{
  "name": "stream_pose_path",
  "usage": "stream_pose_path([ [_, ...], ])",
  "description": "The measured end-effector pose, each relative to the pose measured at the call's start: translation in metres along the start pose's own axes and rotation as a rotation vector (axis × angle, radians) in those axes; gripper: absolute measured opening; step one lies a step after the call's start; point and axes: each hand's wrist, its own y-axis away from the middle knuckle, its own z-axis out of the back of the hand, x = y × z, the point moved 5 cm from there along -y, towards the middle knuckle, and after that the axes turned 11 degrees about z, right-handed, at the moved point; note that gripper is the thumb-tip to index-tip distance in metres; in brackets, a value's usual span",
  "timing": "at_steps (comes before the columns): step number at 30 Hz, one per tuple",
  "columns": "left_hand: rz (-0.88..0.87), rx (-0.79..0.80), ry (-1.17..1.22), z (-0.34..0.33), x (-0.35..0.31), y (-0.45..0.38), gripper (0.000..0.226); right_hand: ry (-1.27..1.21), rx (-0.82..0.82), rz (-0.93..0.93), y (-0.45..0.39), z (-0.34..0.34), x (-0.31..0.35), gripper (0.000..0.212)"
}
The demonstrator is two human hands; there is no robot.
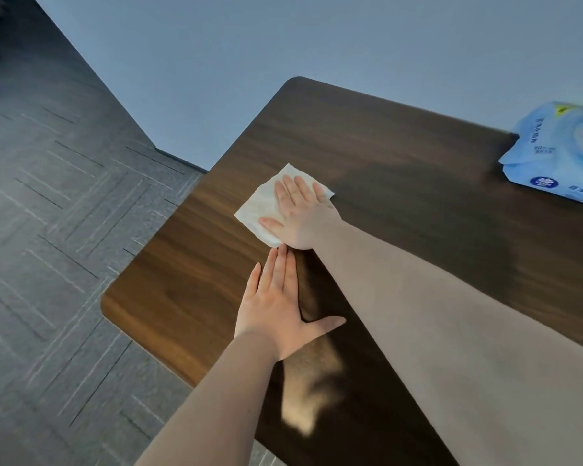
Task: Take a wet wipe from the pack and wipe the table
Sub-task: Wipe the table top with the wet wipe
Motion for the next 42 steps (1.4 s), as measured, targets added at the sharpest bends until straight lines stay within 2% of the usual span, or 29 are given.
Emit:
stream_pose_path([
  [6,0.007,0.013,-0.028,0.004,-0.003,0.002,0.121,-0.051,0.024,-0.049,0.039,-0.009,-0.015,0.076],
  [13,-0.001,-0.025,-0.056,0.004,-0.005,0.006,0.124,-0.105,0.009,-0.225,0.136,-0.024,-0.052,0.079],
  [17,-0.126,-0.088,-0.02,-0.003,-0.023,0.024,0.11,-0.14,-0.011,-0.363,0.196,-0.035,-0.079,0.081],
  [21,-0.202,-0.088,-0.059,-0.011,-0.055,0.042,0.107,-0.176,-0.029,-0.505,0.261,-0.046,-0.108,0.081],
  [36,-0.652,0.037,-0.171,-0.041,-0.283,0.119,0.113,-0.287,-0.136,-1.155,0.599,-0.104,-0.199,0.081],
  [42,-0.794,0.029,-0.276,-0.063,-0.379,0.161,0.114,-0.326,-0.209,-1.326,0.704,-0.129,-0.219,0.083],
])
